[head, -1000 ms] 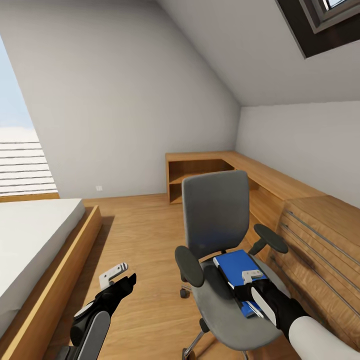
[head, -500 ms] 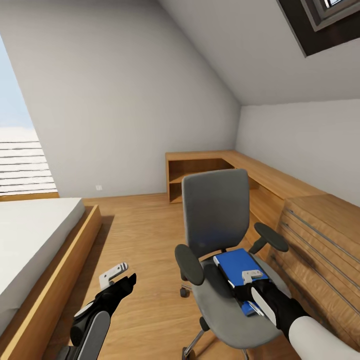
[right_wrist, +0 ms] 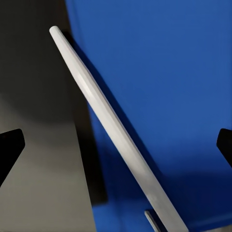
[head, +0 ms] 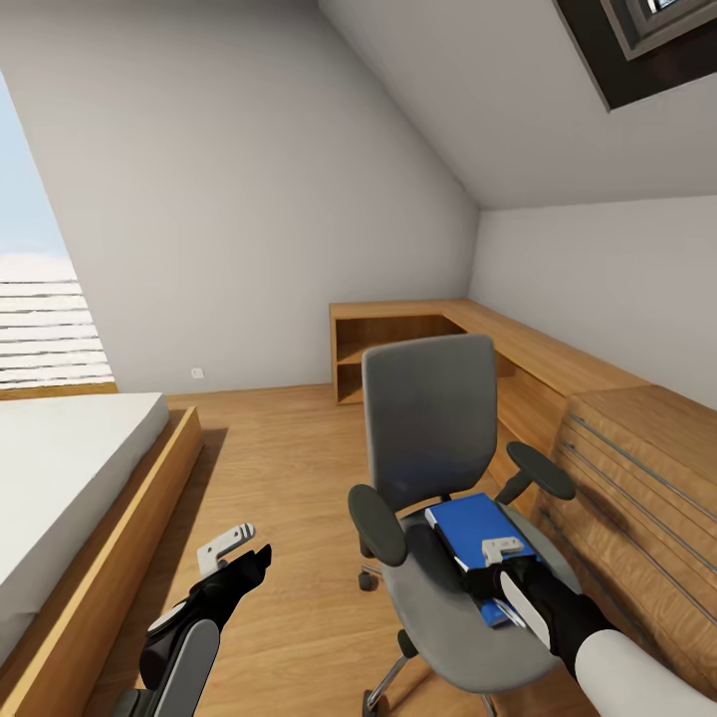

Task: In the bedroom, organize the workspace by keeping the computer under the desk, ensuring the monitor is on the desk, placing the keyboard on the desk next to the monitor, placing the mouse on the desk next to the keyboard, moving the folder from the swivel chair onto the desk next to the mouse, stacking the notebook on top of the folder with the pen on top of the notebook, and positioning the swivel chair next to the desk.

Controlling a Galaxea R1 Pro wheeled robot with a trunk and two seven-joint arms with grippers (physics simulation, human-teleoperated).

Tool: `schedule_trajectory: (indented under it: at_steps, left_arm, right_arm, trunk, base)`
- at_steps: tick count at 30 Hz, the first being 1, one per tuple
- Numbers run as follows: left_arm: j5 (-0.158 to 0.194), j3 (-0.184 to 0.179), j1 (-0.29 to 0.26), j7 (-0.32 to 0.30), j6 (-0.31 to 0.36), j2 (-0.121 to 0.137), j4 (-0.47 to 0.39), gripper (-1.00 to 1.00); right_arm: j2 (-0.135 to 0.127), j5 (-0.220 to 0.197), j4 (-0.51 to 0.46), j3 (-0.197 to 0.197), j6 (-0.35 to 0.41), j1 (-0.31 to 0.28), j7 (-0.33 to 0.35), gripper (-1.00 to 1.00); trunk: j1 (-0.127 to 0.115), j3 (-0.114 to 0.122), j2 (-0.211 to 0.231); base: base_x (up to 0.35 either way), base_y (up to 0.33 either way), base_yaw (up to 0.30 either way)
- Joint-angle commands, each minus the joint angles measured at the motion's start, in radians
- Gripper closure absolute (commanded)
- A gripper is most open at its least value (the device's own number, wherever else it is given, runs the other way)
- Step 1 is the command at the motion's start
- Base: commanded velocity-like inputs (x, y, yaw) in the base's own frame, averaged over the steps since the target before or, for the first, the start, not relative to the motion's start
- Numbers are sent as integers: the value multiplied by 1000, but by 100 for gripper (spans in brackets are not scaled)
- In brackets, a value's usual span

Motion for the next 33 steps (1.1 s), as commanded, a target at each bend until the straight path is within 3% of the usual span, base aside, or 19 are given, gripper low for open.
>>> schedule_trajectory:
  at_steps: [1,33]
  left_arm:
    - [10,-1,-1,10,1,0,-1,-100]
    - [11,-2,1,9,2,0,-1,-100]
  right_arm:
    - [-1,-4,-2,7,4,-1,-3,-100]
    - [-2,-4,-2,7,4,-1,-3,-100]
  trunk:
    - [4,-4,-8]
    - [12,-11,-22]
  base:
    - [0,0,0]
    - [0,0,0]
